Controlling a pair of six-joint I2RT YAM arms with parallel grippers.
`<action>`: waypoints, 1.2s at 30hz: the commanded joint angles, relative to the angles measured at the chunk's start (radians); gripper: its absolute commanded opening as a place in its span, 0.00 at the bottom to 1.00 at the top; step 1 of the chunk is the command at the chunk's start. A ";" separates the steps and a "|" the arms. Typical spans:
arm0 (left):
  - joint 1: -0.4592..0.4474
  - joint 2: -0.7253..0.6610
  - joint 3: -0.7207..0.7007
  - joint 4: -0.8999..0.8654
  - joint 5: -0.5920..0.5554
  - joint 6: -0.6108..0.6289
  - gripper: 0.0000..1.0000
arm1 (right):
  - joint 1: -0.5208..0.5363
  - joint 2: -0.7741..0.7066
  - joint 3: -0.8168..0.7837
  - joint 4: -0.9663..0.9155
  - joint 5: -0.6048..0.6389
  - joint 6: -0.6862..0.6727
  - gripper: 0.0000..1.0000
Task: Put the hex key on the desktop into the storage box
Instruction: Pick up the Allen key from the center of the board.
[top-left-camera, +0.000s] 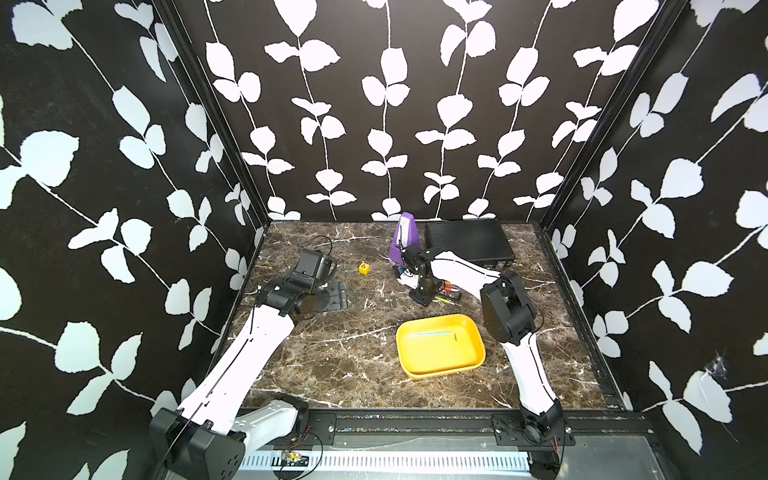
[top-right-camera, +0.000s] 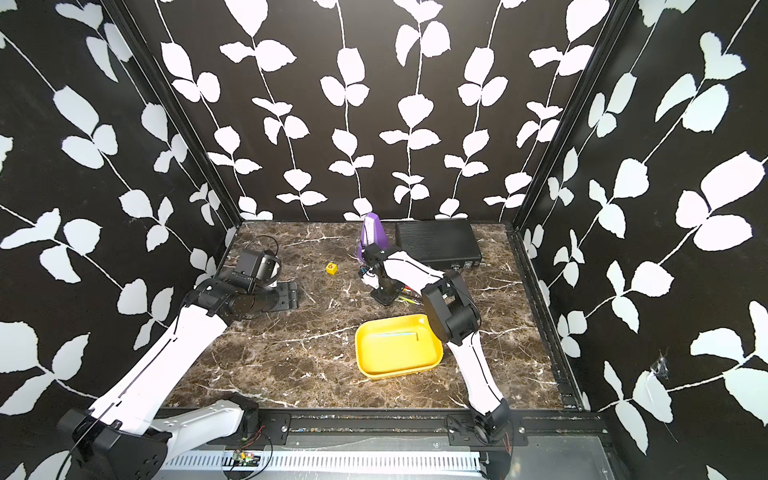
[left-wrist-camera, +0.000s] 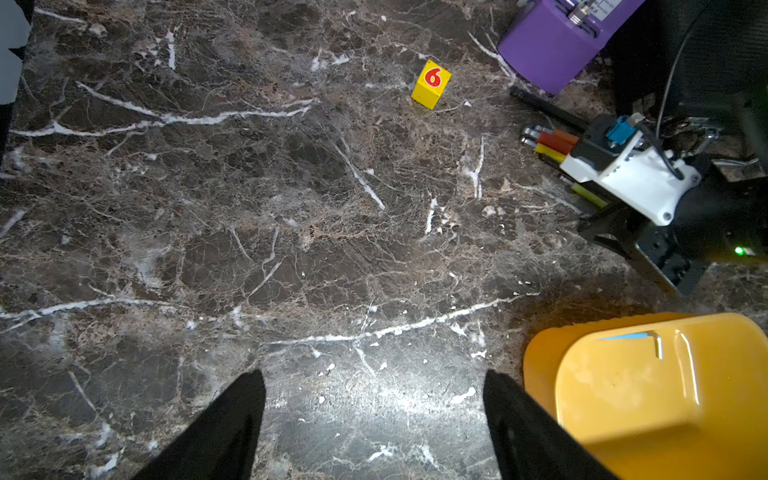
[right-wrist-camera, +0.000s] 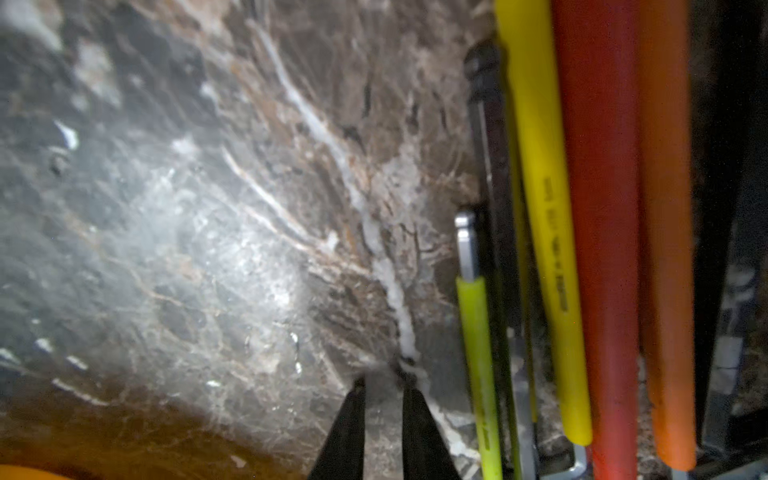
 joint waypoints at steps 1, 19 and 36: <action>-0.004 -0.013 0.007 -0.002 0.009 -0.013 0.83 | -0.003 -0.068 -0.042 -0.020 0.013 0.029 0.20; -0.004 -0.013 0.014 -0.008 0.013 -0.015 0.84 | -0.045 -0.122 -0.159 0.034 0.170 0.017 0.25; -0.005 -0.003 0.010 -0.006 0.018 -0.020 0.83 | -0.046 -0.084 -0.166 0.040 0.214 -0.032 0.29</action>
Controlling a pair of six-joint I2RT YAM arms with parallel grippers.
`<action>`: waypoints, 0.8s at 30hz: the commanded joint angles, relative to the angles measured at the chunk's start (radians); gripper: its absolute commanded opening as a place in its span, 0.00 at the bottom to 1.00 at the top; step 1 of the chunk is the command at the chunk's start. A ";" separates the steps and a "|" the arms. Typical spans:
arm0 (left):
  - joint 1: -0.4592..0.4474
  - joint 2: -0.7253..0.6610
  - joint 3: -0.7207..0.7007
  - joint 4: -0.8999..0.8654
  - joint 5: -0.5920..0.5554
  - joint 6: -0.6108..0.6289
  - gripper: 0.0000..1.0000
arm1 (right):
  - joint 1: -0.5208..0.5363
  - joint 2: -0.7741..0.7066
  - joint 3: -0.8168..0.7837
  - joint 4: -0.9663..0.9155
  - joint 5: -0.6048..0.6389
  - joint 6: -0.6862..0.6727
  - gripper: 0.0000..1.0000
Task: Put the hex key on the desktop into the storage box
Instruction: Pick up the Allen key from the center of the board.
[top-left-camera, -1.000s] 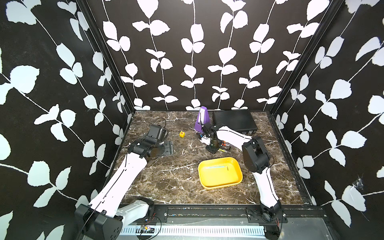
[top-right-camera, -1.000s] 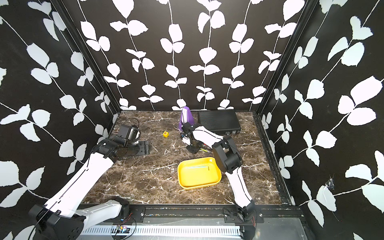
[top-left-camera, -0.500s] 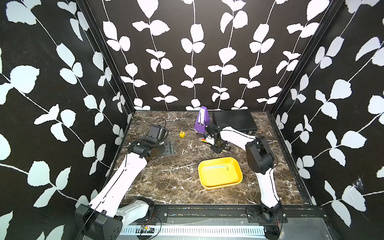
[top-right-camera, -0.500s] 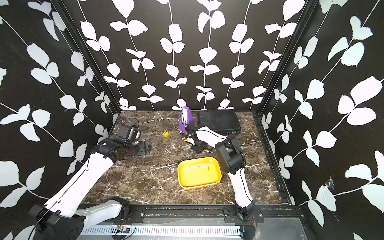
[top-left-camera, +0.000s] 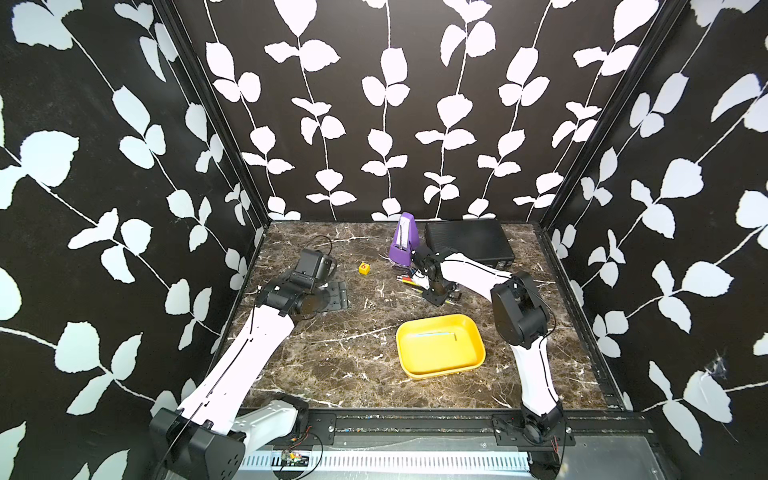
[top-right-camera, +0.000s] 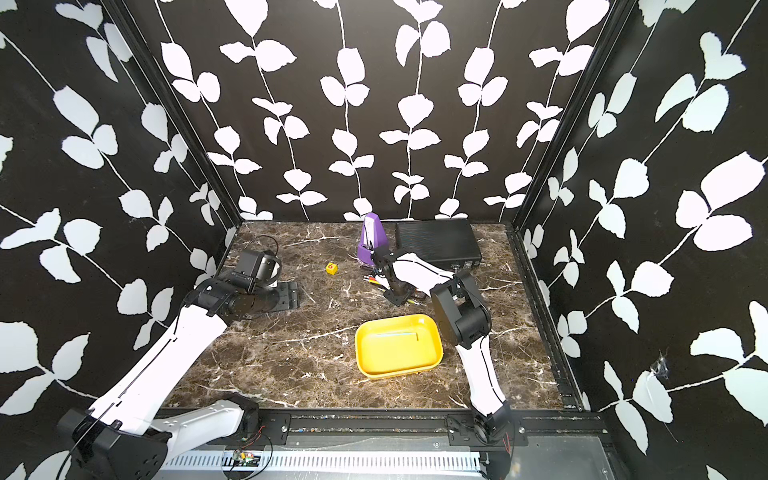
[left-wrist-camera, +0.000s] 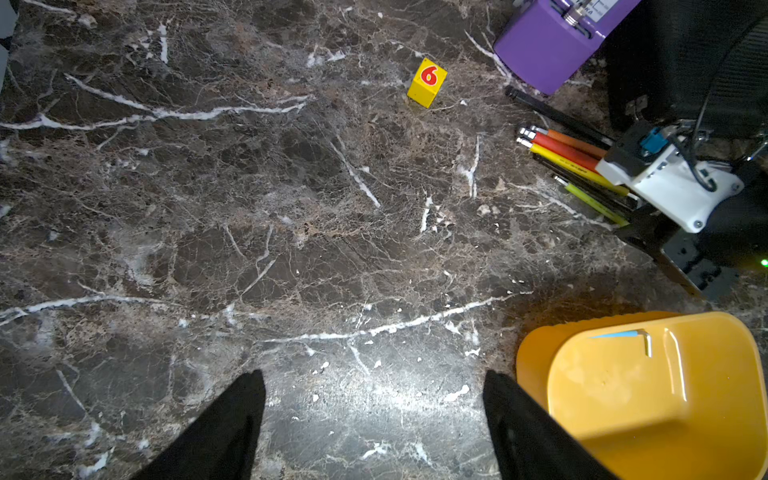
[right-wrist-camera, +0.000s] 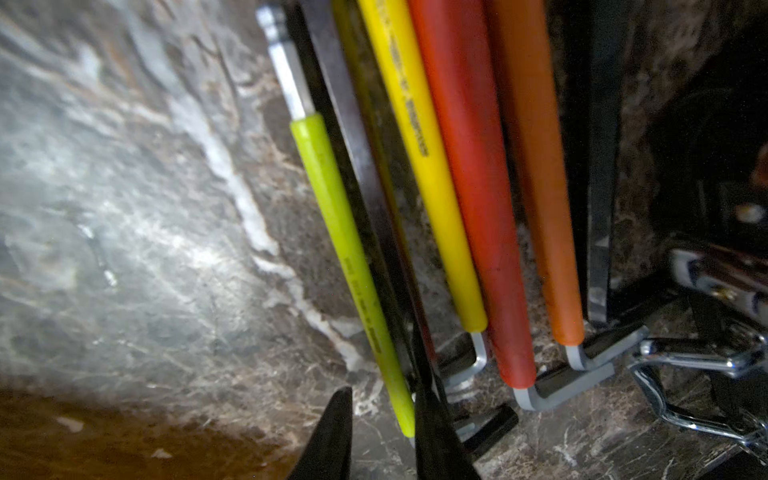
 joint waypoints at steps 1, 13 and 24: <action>-0.005 -0.002 0.010 -0.006 0.005 -0.006 0.83 | -0.006 0.010 -0.031 -0.003 0.012 -0.006 0.29; -0.005 -0.001 0.014 -0.011 0.005 -0.006 0.83 | -0.014 0.070 -0.007 -0.039 -0.082 0.014 0.29; -0.005 0.002 0.011 -0.006 0.007 -0.007 0.83 | -0.017 0.070 0.008 -0.089 -0.174 0.011 0.19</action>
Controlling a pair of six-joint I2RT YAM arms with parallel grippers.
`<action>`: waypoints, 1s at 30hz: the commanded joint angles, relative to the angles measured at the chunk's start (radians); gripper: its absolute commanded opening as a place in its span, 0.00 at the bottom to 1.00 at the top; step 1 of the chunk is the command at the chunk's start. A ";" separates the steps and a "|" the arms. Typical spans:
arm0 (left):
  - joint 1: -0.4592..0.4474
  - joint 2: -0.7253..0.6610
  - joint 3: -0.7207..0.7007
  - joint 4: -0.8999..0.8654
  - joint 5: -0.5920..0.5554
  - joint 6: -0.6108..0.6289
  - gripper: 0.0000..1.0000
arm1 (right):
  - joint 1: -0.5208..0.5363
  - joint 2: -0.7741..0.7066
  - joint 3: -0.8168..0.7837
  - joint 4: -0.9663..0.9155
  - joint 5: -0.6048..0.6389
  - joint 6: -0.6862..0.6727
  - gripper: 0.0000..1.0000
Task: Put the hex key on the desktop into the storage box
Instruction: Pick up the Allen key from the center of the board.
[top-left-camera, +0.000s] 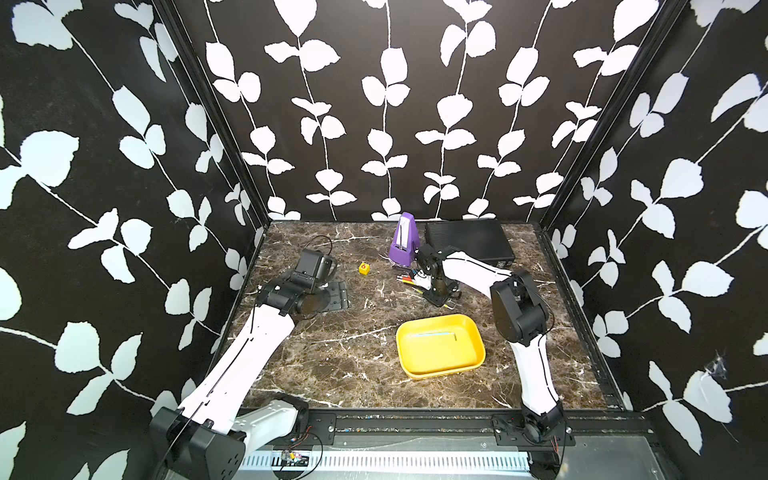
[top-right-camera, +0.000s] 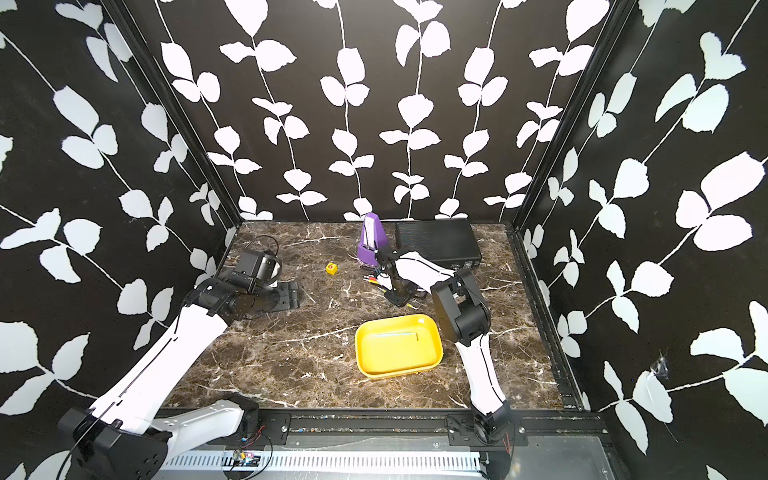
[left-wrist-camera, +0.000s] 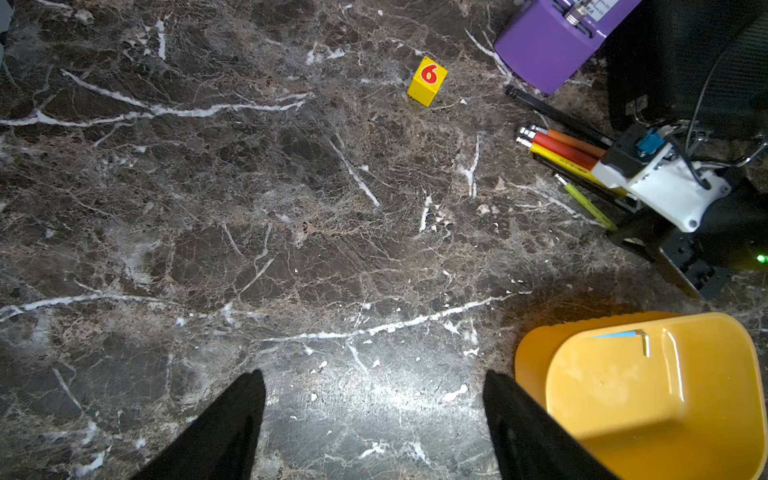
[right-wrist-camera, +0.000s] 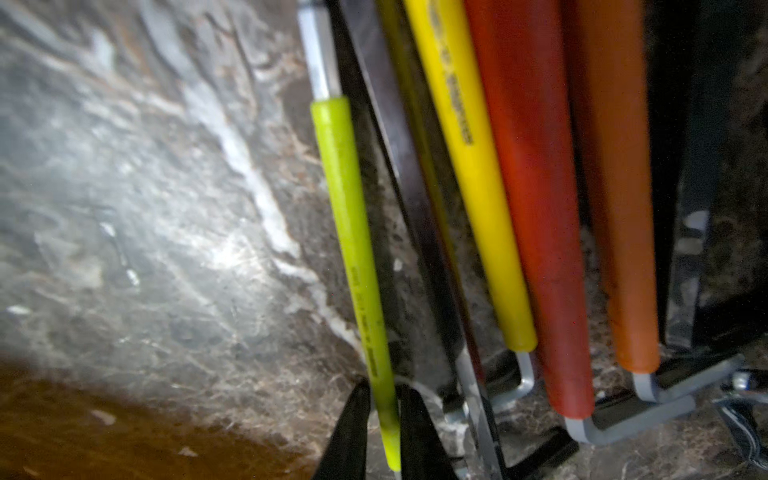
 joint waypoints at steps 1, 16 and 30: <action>-0.005 0.000 0.011 -0.004 0.004 -0.002 0.83 | 0.006 0.048 -0.006 -0.062 -0.031 0.003 0.19; -0.004 -0.003 0.017 -0.009 -0.004 0.005 0.83 | 0.087 0.059 -0.057 0.015 0.117 -0.069 0.00; -0.004 -0.019 -0.018 0.003 -0.016 0.026 0.83 | 0.107 -0.110 -0.054 0.064 0.095 -0.101 0.00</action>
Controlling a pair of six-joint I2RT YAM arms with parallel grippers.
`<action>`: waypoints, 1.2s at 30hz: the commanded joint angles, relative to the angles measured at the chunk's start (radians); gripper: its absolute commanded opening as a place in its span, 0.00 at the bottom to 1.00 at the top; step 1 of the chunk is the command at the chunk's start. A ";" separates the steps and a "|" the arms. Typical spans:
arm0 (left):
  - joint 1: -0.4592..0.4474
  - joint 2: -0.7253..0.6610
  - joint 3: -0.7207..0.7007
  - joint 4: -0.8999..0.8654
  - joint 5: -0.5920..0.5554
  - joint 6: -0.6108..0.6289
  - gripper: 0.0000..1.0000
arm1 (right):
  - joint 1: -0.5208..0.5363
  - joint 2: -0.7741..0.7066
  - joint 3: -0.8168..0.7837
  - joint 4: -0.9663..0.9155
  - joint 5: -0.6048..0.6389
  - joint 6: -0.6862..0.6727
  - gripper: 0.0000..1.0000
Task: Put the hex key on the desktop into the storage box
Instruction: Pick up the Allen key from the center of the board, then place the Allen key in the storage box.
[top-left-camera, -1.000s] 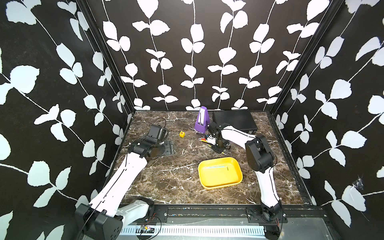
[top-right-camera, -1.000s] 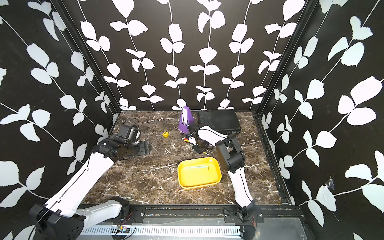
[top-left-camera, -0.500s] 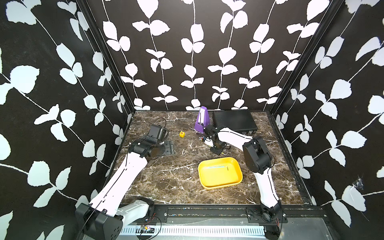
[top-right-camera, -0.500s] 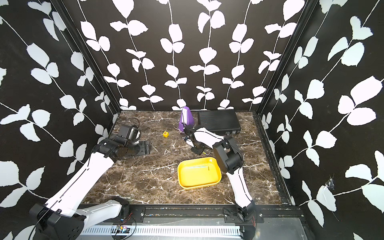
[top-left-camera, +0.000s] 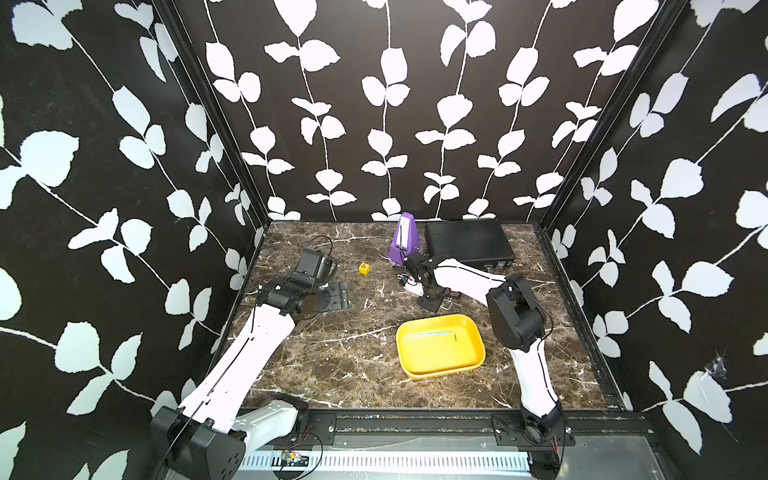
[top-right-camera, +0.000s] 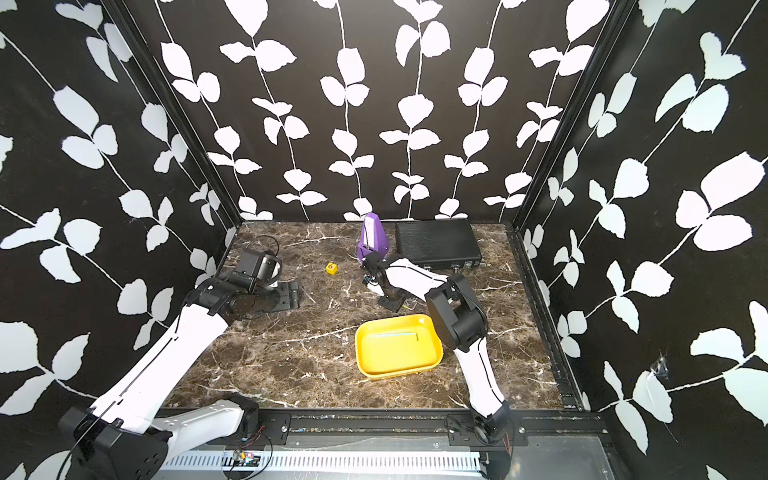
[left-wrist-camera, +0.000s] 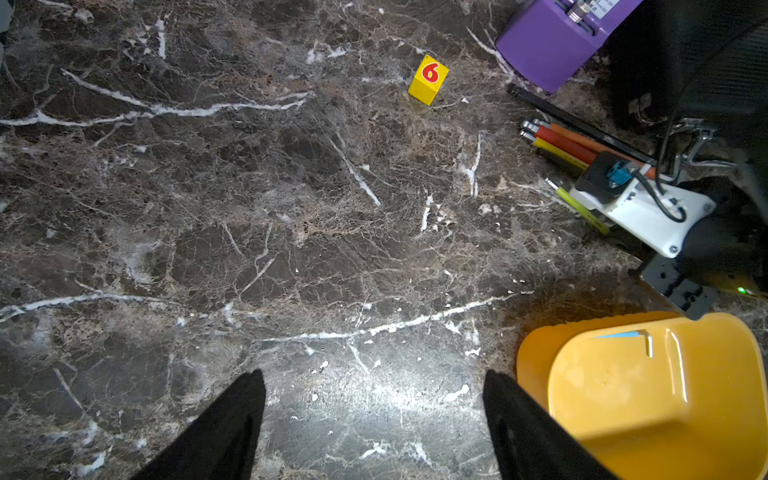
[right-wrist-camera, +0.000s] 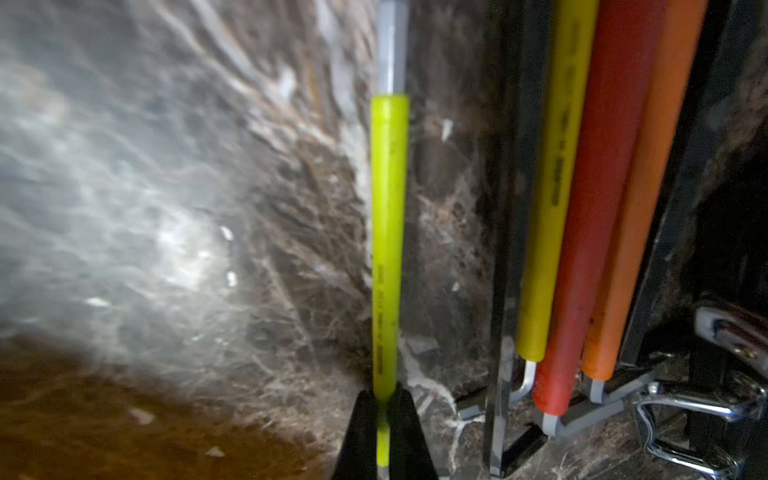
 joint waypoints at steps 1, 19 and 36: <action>-0.005 -0.027 -0.019 0.004 -0.017 0.025 0.83 | 0.012 -0.081 -0.013 0.006 -0.045 -0.010 0.00; -0.003 -0.190 -0.153 0.066 0.000 0.208 0.85 | 0.073 -0.484 -0.292 0.094 -0.142 -0.113 0.00; -0.003 -0.194 -0.154 0.075 -0.010 0.167 0.86 | 0.200 -0.598 -0.568 0.038 -0.061 -0.283 0.00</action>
